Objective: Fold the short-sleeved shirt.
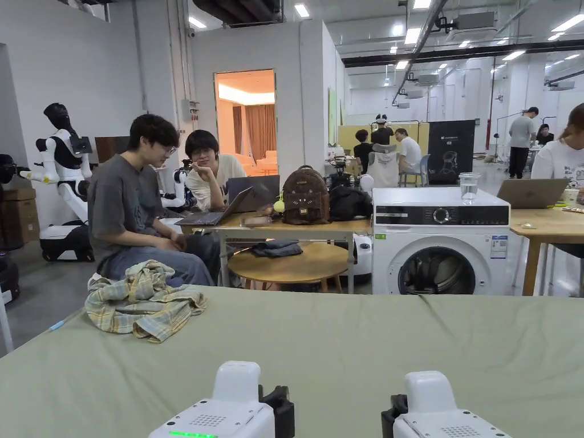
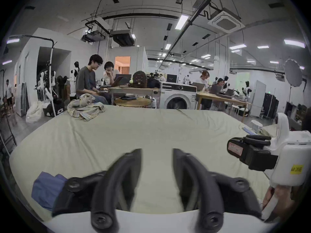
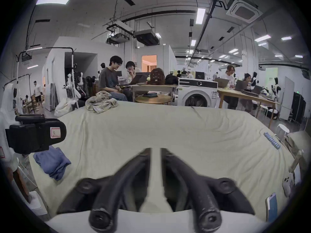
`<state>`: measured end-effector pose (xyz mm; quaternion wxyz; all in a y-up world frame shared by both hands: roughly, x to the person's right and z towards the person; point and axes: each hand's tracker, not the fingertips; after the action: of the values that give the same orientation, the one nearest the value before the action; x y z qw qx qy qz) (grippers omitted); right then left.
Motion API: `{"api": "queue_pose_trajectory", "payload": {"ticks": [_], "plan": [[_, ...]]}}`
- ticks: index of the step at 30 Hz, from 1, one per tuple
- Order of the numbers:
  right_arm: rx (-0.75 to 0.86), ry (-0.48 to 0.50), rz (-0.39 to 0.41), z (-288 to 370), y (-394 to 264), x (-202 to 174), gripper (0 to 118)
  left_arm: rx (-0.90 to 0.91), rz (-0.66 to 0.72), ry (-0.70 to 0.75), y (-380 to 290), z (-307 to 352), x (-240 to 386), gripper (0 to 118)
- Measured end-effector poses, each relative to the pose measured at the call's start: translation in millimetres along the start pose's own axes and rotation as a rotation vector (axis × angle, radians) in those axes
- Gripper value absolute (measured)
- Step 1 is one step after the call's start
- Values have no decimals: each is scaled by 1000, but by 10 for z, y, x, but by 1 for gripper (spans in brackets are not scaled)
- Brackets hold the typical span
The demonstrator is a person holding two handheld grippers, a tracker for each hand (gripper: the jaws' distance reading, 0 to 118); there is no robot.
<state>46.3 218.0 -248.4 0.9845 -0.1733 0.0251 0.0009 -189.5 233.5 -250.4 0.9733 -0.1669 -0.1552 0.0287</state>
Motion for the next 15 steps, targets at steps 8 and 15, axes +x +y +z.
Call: {"api": "queue_pose_trajectory", "payload": {"ticks": [8, 15], "plan": [[95, -40, -4, 173, -20, 66, 88, 109, -53, -30, -37, 114, 115, 92], [65, -76, -67, 202, -17, 187, 88, 135, -30, 9, 29, 137, 177, 92]]}}
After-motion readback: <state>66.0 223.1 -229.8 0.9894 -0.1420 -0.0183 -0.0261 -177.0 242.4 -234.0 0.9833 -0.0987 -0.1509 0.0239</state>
